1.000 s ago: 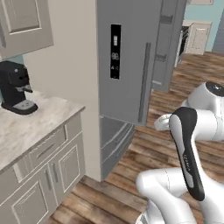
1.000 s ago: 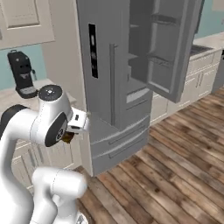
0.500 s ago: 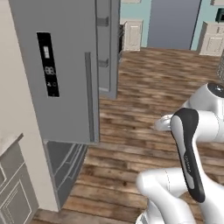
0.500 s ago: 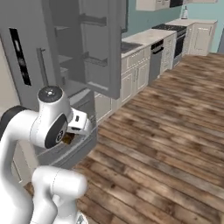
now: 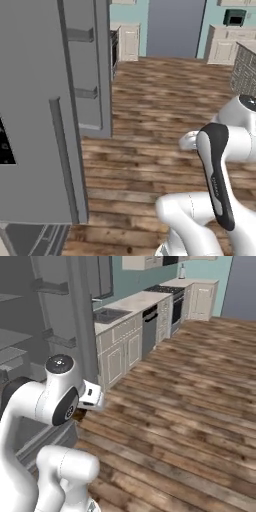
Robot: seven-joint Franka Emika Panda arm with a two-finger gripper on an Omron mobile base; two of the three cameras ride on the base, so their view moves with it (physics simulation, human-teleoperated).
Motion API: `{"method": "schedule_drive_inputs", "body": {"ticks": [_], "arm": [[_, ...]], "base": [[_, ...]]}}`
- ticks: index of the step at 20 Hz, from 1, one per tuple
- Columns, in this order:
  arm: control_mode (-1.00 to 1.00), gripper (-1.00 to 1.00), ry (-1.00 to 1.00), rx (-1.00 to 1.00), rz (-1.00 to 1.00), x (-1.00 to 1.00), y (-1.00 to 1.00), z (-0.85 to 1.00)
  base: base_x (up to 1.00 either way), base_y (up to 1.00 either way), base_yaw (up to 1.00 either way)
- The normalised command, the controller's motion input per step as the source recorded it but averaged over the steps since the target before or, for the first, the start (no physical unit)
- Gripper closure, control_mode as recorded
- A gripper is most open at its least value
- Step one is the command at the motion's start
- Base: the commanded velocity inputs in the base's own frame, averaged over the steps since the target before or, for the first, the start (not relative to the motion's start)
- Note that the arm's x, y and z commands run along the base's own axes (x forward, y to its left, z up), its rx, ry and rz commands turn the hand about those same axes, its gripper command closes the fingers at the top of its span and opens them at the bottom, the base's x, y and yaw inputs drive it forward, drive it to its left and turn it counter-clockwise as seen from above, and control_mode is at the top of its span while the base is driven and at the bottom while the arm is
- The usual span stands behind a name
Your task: Place the beer on the top shelf of the fridge to keep it out of children's reach, and place the mango and sweet potato on lower shelves for easy access.
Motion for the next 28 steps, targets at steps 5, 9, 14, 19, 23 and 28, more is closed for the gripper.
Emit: {"method": "schedule_drive_inputs", "body": {"ticks": [5,9,14,19,23,28], "arm": [[1.0,1.0,0.0,0.0,0.0,0.0,0.0,0.0],[1.0,1.0,0.0,0.0,0.0,0.0,0.0,0.0],[1.0,1.0,0.0,0.0,0.0,0.0,0.0,0.0],[1.0,1.0,0.0,0.0,0.0,0.0,0.0,0.0],[1.0,1.0,0.0,0.0,0.0,0.0,0.0,0.0],[1.0,1.0,0.0,0.0,0.0,0.0,0.0,0.0]], "base": [[1.0,0.0,0.16],[0.92,0.06,0.5],[0.5,0.36,0.65],[0.39,0.56,0.7],[0.67,0.39,0.66],[0.77,0.01,0.53]]}}
